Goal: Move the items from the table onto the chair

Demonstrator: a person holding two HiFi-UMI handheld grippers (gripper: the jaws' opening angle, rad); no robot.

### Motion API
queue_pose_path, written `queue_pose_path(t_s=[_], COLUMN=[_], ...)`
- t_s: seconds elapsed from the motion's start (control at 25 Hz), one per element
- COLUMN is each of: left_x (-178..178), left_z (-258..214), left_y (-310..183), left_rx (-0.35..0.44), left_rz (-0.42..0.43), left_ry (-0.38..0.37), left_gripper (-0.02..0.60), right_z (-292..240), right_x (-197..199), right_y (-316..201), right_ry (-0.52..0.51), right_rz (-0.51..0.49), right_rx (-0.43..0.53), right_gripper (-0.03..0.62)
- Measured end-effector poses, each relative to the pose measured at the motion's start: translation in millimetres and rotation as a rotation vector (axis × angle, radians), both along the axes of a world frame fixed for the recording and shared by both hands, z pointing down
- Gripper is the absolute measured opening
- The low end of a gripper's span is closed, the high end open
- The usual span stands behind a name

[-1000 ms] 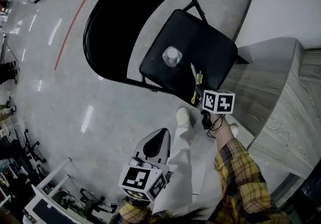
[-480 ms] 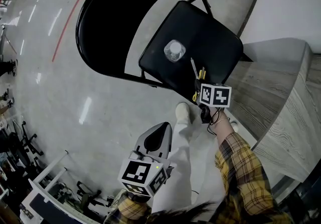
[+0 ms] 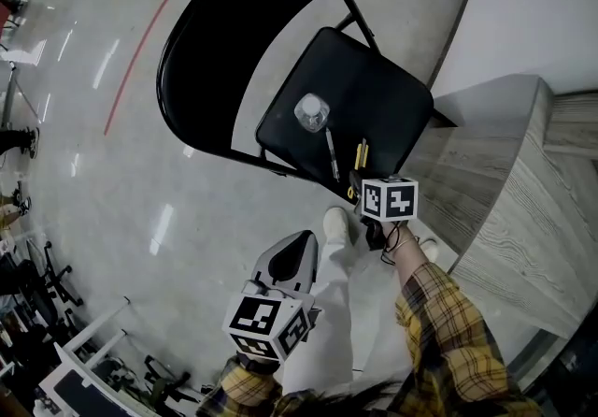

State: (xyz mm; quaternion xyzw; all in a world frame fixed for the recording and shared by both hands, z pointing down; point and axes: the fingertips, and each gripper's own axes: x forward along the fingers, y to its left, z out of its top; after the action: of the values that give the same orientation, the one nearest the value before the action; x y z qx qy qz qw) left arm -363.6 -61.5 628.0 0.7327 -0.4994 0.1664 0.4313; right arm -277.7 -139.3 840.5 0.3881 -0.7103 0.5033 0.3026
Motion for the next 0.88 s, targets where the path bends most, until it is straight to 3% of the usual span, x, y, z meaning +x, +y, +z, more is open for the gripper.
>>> queue_pose_path(t_s=[0.28,0.64,0.88], left_x=[17.9,54.8,109.0], left_z=[-59.5,-163.9,-221.2], left_y=[-9.2,-19.8,-29.0], left_rx=[0.074,0.236,0.359], left_rz=[0.017,0.059,0.094], left_ry=[0.001,-0.01,-0.013], left_gripper=[0.003,0.003,0.003], right_z=[-103.2,-282.0,-365.6], right_x=[-3.7,-1.2,50.7], right_y=[15.8,48.0,78.6], right_ry=[-0.06,-0.279,-0.398], right_rz=[-0.054,-0.036,-0.021], right_rx=[0.09,0.246,0.364], right_gripper=[0.067,0.067,0.067])
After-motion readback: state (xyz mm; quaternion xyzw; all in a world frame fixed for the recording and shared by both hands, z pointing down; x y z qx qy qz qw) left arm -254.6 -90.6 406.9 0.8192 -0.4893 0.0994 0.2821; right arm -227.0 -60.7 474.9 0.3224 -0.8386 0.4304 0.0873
